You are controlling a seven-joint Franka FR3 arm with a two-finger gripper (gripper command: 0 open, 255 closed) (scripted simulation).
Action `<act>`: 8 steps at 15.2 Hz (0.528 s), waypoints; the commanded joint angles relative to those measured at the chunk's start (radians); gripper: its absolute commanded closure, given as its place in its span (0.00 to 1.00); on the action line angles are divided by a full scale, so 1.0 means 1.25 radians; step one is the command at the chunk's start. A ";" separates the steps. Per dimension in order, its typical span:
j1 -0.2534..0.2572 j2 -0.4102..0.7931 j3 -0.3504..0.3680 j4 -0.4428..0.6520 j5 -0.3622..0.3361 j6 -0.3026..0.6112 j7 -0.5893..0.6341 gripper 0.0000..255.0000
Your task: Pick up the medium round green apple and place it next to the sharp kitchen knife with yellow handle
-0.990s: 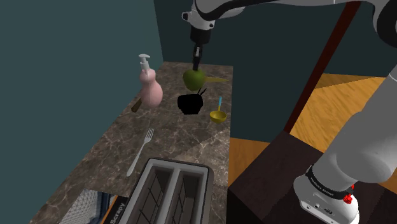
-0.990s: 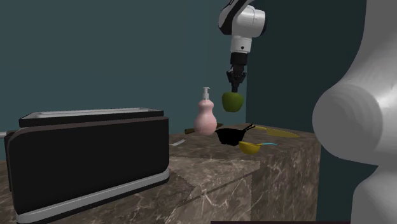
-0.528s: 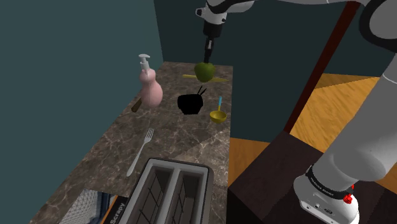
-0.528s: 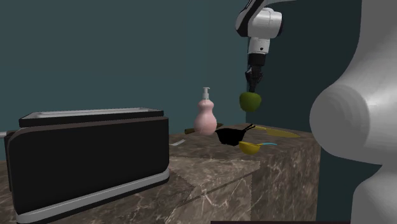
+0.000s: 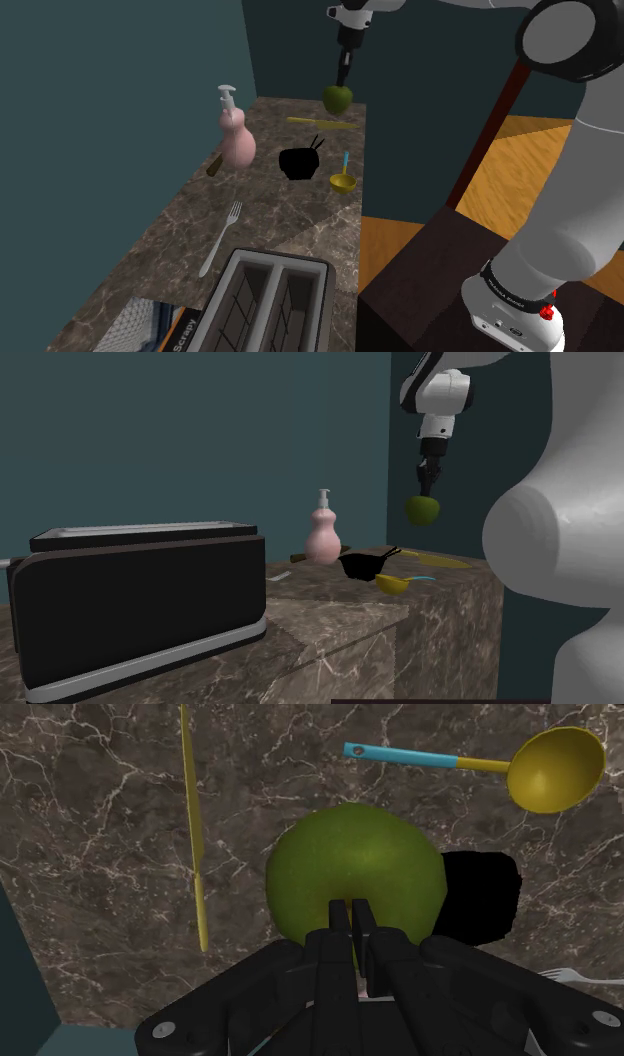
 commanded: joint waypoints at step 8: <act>-0.057 0.093 -0.026 0.087 0.024 -0.005 -0.085 1.00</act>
